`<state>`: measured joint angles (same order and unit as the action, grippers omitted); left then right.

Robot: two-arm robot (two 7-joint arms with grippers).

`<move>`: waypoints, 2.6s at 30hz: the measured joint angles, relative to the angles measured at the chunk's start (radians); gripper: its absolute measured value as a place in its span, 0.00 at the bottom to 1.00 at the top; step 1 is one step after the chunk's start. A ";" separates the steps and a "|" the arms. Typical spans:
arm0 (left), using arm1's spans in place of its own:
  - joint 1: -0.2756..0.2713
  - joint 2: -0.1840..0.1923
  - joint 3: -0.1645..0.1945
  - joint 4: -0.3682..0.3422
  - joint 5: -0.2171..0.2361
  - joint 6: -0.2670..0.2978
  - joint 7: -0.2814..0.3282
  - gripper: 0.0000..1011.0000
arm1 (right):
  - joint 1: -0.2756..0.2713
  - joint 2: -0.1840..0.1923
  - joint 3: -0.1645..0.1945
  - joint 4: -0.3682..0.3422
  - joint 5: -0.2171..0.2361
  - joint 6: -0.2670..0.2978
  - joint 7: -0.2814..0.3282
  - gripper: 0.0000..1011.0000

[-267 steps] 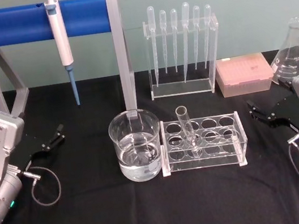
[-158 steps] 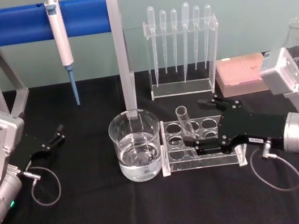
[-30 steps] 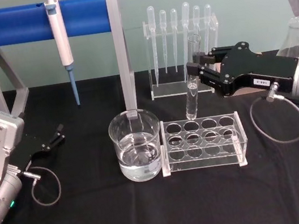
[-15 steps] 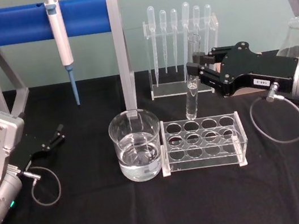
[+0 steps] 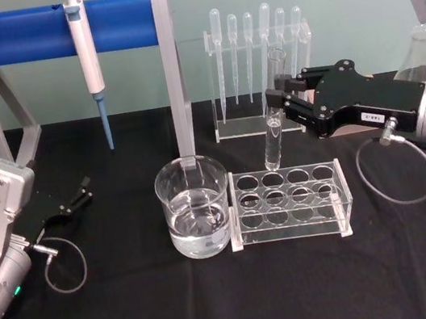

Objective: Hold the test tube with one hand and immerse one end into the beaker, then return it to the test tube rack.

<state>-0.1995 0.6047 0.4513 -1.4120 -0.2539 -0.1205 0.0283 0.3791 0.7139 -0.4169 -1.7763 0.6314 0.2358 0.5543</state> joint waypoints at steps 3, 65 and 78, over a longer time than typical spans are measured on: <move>0.000 0.000 0.000 0.000 0.000 0.000 0.000 0.99 | 0.000 0.000 0.000 0.000 0.000 0.000 0.000 0.24; 0.000 0.000 0.000 0.000 0.000 0.000 0.000 0.99 | 0.000 0.000 0.000 0.000 0.000 0.000 0.000 0.24; 0.000 0.000 0.000 0.000 0.000 0.000 0.000 0.99 | 0.000 0.000 0.000 0.000 0.000 0.000 0.000 0.24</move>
<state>-0.1995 0.6047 0.4514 -1.4120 -0.2539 -0.1205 0.0283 0.3791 0.7139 -0.4170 -1.7764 0.6314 0.2359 0.5541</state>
